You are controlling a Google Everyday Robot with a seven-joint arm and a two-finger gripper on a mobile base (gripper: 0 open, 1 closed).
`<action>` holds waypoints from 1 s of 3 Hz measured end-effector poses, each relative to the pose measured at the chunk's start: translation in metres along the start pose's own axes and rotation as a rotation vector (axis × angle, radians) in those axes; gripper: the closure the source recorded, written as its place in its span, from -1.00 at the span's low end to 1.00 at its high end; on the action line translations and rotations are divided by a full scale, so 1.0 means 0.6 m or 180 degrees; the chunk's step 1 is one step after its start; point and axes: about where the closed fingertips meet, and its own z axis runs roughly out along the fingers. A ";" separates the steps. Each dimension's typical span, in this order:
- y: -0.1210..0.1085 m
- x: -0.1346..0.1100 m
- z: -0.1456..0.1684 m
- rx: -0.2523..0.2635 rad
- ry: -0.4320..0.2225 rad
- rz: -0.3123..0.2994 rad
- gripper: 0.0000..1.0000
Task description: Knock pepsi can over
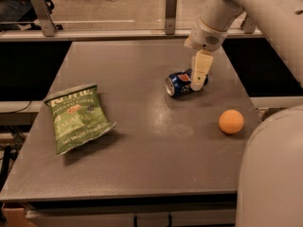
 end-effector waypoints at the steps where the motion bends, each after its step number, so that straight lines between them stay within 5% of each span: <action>1: -0.003 -0.002 -0.010 0.0045 -0.0133 0.0027 -1.00; 2: -0.025 0.034 -0.042 0.0260 -0.0414 0.0276 -1.00; 3: -0.057 0.095 -0.133 0.0794 -0.0763 0.0616 -1.00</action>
Offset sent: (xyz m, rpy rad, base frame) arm 0.0258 -0.0788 0.0558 0.2859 -0.1288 -0.2191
